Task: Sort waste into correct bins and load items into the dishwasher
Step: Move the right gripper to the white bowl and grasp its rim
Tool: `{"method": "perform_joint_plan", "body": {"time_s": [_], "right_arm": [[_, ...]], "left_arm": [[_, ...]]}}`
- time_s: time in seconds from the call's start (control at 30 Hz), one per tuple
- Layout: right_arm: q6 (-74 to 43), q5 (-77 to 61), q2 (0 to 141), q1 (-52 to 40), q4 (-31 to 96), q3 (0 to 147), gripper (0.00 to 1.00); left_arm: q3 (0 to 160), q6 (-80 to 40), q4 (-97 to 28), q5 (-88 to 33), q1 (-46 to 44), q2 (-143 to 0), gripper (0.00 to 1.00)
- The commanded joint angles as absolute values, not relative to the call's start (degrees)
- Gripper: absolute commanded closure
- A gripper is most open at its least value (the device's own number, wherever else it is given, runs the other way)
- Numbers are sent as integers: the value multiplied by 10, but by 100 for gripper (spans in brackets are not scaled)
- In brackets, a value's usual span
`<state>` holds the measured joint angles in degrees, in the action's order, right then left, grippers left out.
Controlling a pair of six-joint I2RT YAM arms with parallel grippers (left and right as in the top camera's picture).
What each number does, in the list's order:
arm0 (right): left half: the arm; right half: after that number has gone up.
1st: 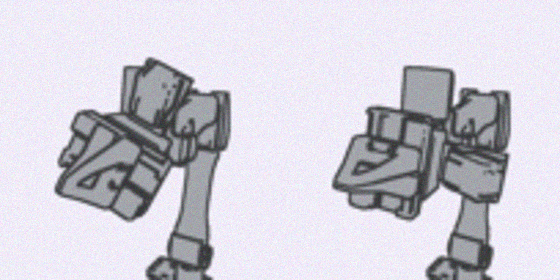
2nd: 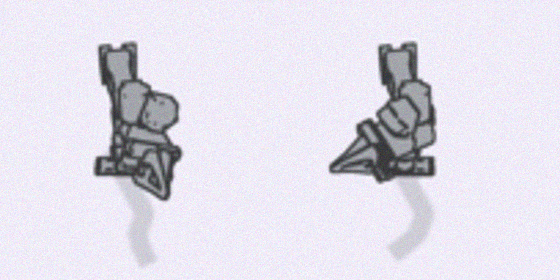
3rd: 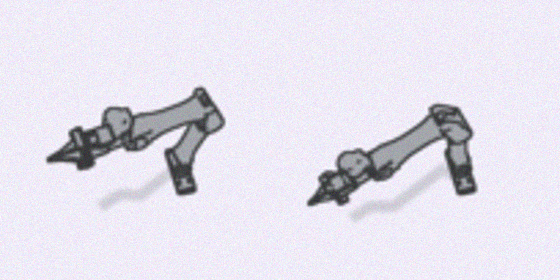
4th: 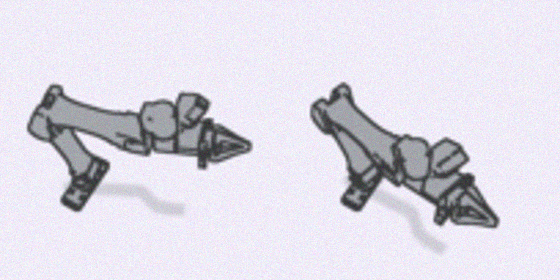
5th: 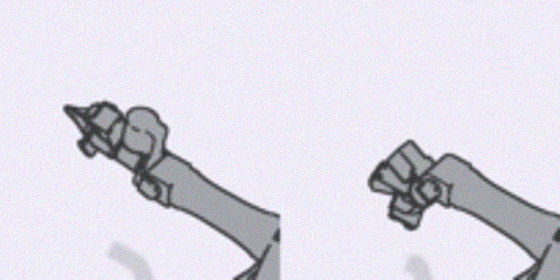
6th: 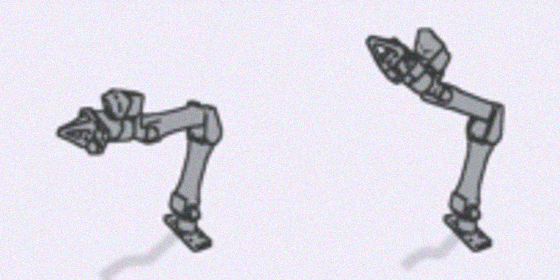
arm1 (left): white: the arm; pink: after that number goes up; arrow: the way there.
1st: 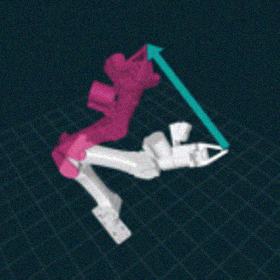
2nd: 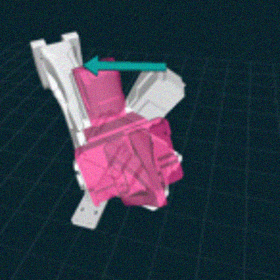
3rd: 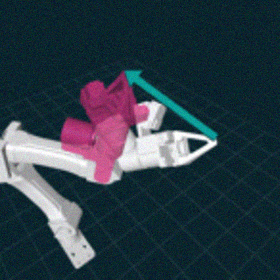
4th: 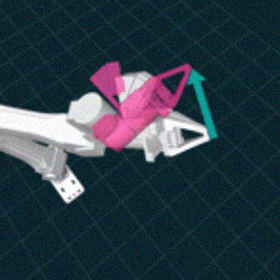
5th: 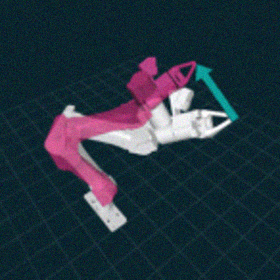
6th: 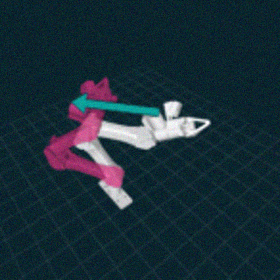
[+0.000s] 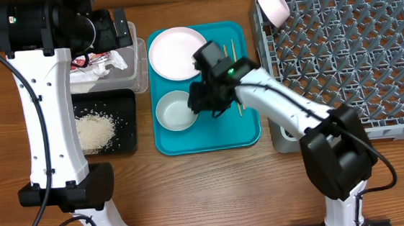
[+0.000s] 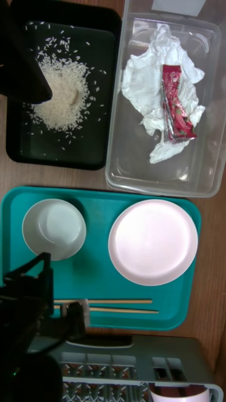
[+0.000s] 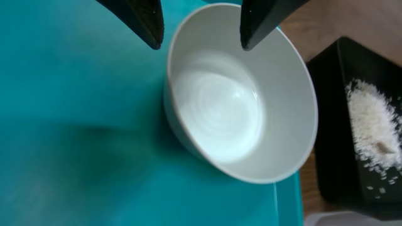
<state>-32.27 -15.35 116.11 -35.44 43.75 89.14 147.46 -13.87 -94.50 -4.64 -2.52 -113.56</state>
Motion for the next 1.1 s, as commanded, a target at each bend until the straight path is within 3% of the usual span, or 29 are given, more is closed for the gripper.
{"method": "perform_joint_plan", "body": {"time_s": [0.0,0.27,0.53,0.7,1.07], "right_arm": [[-393,-107,1174,-368,425,883,61],[-406,-107,1205,-364,432,883,63],[-408,-98,1206,-364,429,883,73],[-408,-99,1206,-364,427,883,96],[-388,-59,1128,-315,519,939,96]], "left_arm": [[1472,-144,-943,-44,-26,-1139,0],[1472,-144,-943,-44,-26,-1139,0],[1472,-144,-943,-44,-26,-1139,0],[1472,-144,-943,-44,-26,-1139,0],[1472,-144,-943,-44,-26,-1139,0]]}}
